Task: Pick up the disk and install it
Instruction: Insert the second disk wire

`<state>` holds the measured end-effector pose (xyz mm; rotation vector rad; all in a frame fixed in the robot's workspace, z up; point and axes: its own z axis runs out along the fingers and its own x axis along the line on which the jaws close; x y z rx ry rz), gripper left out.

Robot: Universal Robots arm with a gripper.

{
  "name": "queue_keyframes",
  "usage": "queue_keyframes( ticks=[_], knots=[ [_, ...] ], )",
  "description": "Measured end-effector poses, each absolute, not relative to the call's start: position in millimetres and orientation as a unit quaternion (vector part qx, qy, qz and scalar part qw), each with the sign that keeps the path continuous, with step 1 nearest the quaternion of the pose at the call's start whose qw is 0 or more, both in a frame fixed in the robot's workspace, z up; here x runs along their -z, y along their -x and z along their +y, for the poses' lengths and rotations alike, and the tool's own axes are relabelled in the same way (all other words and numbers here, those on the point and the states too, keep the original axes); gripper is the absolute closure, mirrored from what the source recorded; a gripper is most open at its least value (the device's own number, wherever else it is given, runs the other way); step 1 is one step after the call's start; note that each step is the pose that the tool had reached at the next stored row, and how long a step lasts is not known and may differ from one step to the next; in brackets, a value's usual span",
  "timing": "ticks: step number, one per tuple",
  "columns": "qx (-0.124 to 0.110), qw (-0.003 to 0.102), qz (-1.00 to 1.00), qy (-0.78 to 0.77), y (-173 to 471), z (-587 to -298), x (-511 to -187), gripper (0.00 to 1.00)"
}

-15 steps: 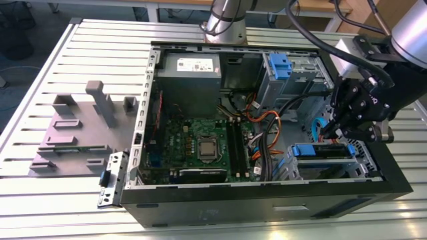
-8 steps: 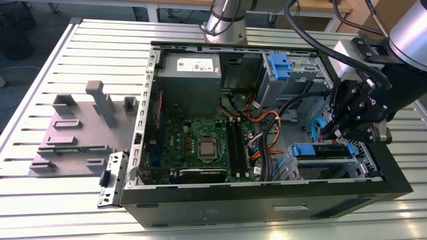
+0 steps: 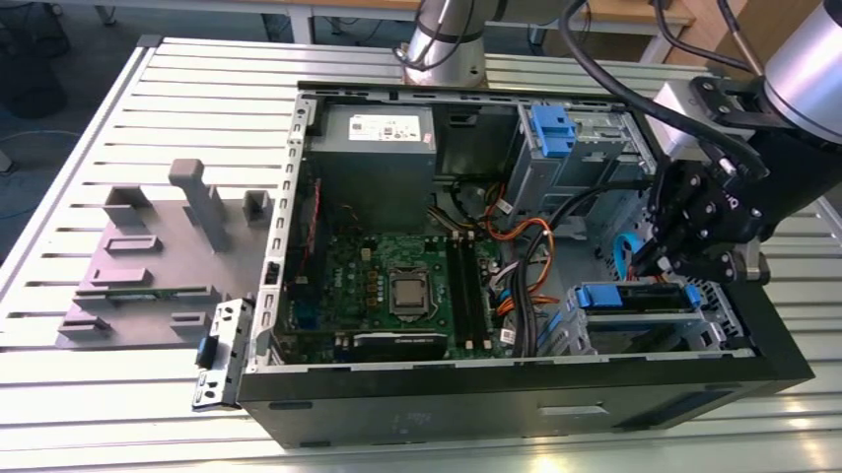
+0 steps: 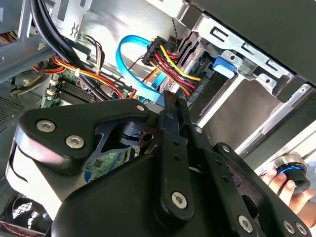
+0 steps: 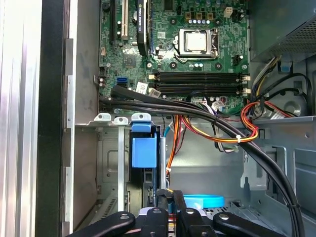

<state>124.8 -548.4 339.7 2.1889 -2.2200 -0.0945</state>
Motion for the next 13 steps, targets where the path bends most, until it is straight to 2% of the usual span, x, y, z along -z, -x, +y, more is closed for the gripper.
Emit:
queue_keyframes(
  ticks=[13],
  knots=[
    [0.03,0.011,-0.712,-0.702,-123.7,-549.0,-335.3,0.84]
  ],
)
